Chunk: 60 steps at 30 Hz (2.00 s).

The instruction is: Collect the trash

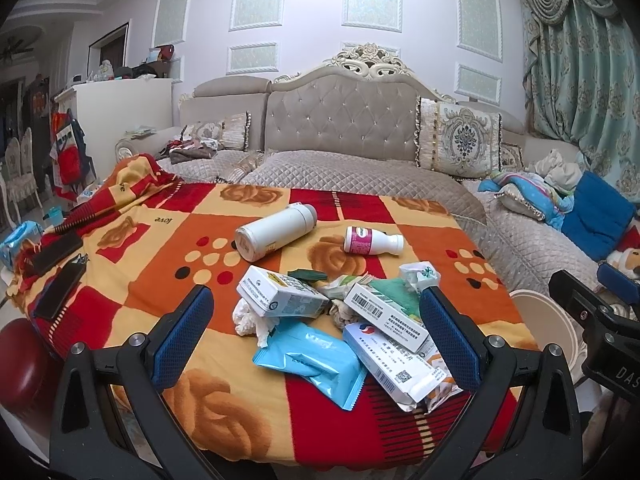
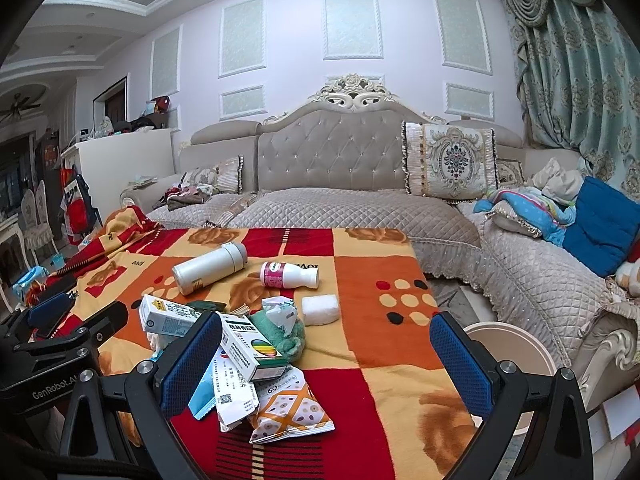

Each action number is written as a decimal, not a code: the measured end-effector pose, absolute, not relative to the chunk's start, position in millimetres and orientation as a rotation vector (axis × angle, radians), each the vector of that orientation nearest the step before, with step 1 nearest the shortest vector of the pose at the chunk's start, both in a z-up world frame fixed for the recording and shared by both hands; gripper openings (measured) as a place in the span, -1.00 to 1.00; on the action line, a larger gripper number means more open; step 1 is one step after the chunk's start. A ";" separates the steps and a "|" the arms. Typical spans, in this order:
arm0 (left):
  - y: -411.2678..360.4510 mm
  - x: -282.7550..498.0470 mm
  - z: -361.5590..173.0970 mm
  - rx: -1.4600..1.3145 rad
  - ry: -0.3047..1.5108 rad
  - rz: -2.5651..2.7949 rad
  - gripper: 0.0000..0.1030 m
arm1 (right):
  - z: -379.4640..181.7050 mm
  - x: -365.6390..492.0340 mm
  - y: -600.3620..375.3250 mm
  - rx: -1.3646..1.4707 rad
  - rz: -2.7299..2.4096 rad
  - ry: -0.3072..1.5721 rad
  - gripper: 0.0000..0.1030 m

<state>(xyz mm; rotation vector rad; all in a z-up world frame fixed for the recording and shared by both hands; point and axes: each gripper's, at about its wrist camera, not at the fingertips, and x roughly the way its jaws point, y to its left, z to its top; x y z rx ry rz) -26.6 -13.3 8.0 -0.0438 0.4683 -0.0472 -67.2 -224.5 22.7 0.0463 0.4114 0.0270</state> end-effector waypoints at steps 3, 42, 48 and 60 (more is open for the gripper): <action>-13.4 -26.6 8.0 -0.043 0.470 -0.047 0.99 | 22.7 -67.2 -224.2 0.046 0.028 0.412 1.00; -17.0 -29.5 1.7 -0.045 0.484 -0.045 0.99 | 18.3 -65.1 -231.3 0.056 0.022 0.433 1.00; -10.0 -30.3 -2.9 -0.043 0.493 -0.039 0.99 | 17.5 -65.8 -232.9 0.067 0.025 0.439 1.00; -9.9 -29.2 -0.9 -0.045 0.497 -0.040 0.99 | 16.5 -65.5 -234.5 0.066 0.026 0.448 1.00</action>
